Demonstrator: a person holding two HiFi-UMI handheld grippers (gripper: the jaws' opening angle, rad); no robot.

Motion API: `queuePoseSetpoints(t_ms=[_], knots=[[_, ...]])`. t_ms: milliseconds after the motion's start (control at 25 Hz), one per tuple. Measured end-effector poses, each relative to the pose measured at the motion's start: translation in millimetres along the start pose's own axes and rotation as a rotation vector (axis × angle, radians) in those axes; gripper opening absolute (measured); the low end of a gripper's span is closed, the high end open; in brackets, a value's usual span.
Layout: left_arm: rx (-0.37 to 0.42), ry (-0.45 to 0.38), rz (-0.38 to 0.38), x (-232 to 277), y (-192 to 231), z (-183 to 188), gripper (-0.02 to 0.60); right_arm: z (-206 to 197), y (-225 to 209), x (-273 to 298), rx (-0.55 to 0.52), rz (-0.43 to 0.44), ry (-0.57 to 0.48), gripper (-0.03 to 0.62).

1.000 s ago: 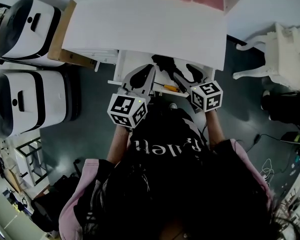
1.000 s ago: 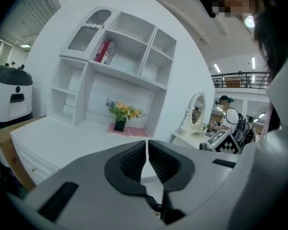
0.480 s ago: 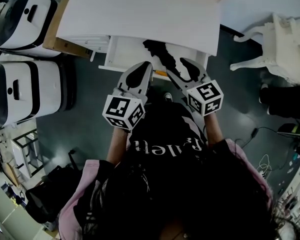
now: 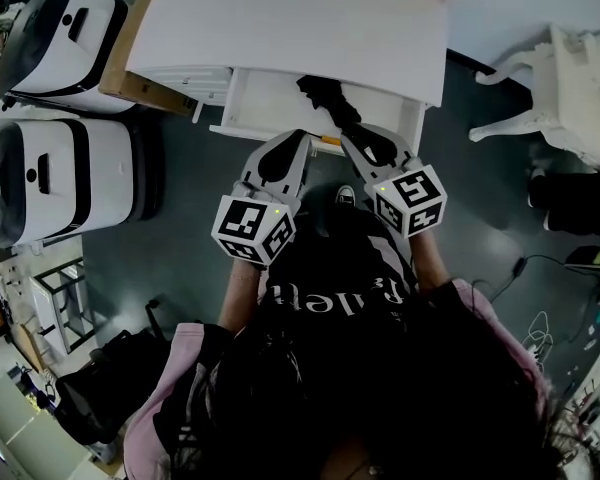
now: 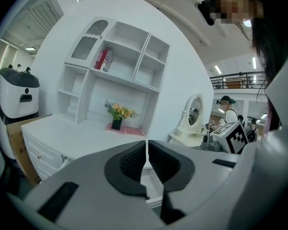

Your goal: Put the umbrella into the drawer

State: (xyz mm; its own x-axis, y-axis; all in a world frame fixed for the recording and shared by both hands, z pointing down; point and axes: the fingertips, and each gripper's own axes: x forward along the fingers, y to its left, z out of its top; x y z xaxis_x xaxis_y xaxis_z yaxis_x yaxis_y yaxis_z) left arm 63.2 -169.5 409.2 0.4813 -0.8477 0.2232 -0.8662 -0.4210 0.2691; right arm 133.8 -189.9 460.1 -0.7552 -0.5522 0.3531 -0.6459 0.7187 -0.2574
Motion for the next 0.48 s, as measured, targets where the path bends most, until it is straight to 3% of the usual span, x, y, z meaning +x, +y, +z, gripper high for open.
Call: queuePoseSetpoints(t_ms=[240,480], knots=[[0.019,-0.015,-0.044,-36,11,6,0.026,3,37,8,-0.005,-0.037,-0.018,0.095],[0.006,0.006,-0.093,-97,40,-9,0.026,-8,110,24,-0.011,-0.078,-0.038,0.089]])
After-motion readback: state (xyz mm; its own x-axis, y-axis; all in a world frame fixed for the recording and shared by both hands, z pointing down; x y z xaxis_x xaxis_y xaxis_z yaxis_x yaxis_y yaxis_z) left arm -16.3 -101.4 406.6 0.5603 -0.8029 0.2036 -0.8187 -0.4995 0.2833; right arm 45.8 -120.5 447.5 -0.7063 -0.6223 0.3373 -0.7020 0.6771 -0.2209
